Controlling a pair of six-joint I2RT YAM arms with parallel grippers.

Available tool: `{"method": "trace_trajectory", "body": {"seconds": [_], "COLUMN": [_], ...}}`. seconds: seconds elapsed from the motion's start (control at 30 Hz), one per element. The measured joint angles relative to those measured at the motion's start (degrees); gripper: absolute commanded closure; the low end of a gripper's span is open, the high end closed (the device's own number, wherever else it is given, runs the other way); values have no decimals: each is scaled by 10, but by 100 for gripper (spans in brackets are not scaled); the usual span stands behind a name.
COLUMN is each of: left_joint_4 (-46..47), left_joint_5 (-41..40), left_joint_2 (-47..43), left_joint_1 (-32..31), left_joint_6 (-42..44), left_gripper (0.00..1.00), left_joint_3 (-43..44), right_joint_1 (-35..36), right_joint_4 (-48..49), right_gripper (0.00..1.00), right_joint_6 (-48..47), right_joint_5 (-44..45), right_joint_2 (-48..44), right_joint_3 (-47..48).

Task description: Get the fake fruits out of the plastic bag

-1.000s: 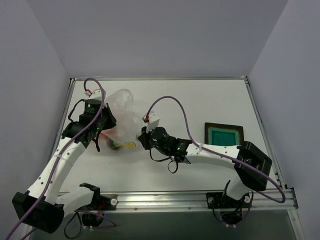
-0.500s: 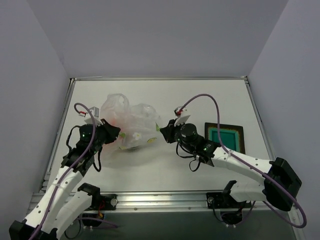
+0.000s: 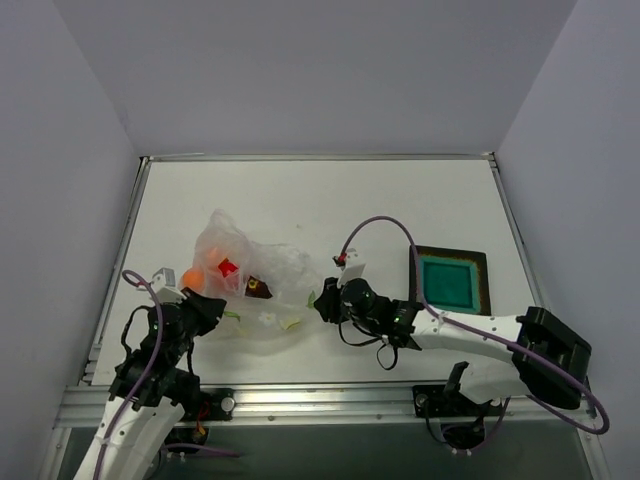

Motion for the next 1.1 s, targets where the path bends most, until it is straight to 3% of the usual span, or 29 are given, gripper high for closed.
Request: {"method": "trace_trajectory", "body": {"seconds": [0.07, 0.1, 0.17, 0.27, 0.43, 0.6, 0.63, 0.7, 0.77, 0.8, 0.87, 1.0, 1.1], "left_joint_4": [-3, -2, -1, -1, -4, -24, -27, -31, -45, -60, -87, -117, -115], "left_joint_5": [-2, -2, 0, 7, 10, 9, 9, 10, 17, 26, 40, 50, 55], "left_joint_2": [-1, 1, 8, 17, 15, 14, 15, 16, 27, 38, 64, 111, 135], "left_joint_1": [0, 0, 0, 0, 0, 0, 0, 0, 0, 0, 0, 0, 0], "left_joint_6": [-8, -10, -13, -12, -7, 0, 2, 10, 28, 42, 70, 124, 148], "left_gripper": [98, 98, 98, 98, 97, 85, 79, 73, 58, 54, 43, 28, 18], "left_joint_3": [-8, -12, -23, -31, -28, 9, 19, 39, 72, 103, 169, 296, 331], "right_joint_1": [0, 0, 0, 0, 0, 0, 0, -1, -1, -2, -4, -8, -9], "right_joint_4": [-39, -60, -100, -137, -151, -157, -159, -161, -162, -164, -161, -128, -101], "right_gripper": [59, 45, 29, 19, 19, 19, 21, 54, 81, 87, 98, 99, 99], "right_joint_6": [-8, -17, -33, -60, -113, -160, -167, -183, -188, -190, -188, -180, -171], "right_joint_5": [10, 13, 19, 16, -10, -27, -30, -34, -36, -38, -45, -55, -58], "right_joint_2": [-30, -49, -91, -143, -104, 38, 69, 126, 168, 183, 196, 183, 168], "right_joint_3": [19, 31, 62, 124, 239, 317, 327, 339, 340, 340, 338, 327, 307]}}
